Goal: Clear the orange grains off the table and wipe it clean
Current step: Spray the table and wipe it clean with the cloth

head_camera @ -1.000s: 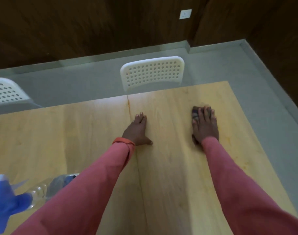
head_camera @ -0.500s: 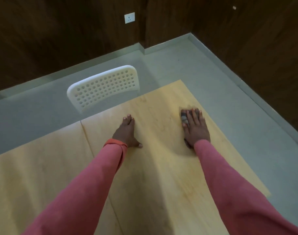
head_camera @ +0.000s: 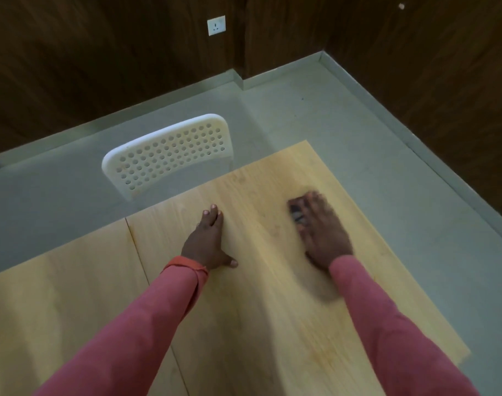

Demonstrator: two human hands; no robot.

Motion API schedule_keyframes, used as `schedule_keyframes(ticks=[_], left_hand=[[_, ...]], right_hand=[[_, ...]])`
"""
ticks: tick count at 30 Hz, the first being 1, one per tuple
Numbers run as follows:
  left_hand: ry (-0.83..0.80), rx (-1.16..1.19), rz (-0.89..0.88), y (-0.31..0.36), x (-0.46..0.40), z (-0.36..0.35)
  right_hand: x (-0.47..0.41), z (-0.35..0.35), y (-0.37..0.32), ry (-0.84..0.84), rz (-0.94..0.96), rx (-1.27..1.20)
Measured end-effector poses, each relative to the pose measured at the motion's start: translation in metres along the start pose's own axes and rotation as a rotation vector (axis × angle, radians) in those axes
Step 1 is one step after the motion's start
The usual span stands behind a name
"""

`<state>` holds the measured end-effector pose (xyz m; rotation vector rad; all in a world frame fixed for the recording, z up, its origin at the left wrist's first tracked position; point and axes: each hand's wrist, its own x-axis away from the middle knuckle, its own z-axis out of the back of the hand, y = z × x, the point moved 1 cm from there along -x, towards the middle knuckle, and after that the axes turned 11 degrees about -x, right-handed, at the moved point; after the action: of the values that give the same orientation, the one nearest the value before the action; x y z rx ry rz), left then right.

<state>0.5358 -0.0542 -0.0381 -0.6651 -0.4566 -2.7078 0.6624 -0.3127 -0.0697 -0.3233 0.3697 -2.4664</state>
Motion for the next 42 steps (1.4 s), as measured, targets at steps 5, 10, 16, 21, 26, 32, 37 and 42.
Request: schedule_keyframes(ticks=[5,10,16,21,26,32,37,42], left_hand=[[0.024,0.001,-0.006,-0.002,-0.001,-0.002],[0.035,0.012,-0.019,-0.003,0.000,-0.001],[0.029,0.023,-0.022,-0.002,0.003,0.001],[0.025,0.004,-0.012,-0.001,0.003,0.002],[0.018,0.003,-0.019,-0.002,0.003,0.002],[0.025,0.013,-0.032,-0.003,0.004,0.001],[0.027,-0.003,-0.020,-0.002,0.002,0.001],[0.026,-0.025,-0.018,-0.002,0.002,0.000]], right_hand=[[-0.123,0.028,0.025,0.050,-0.237,0.016],[-0.136,-0.009,-0.084,-0.029,0.159,0.125],[0.008,-0.011,-0.017,-0.025,0.134,0.063],[-0.099,0.032,0.028,0.052,-0.274,0.009],[-0.127,0.003,-0.083,-0.013,0.093,0.067],[0.033,-0.015,-0.030,-0.030,0.180,0.046],[-0.054,0.029,0.042,0.045,-0.245,0.010],[-0.119,0.002,-0.064,-0.016,0.036,0.124]])
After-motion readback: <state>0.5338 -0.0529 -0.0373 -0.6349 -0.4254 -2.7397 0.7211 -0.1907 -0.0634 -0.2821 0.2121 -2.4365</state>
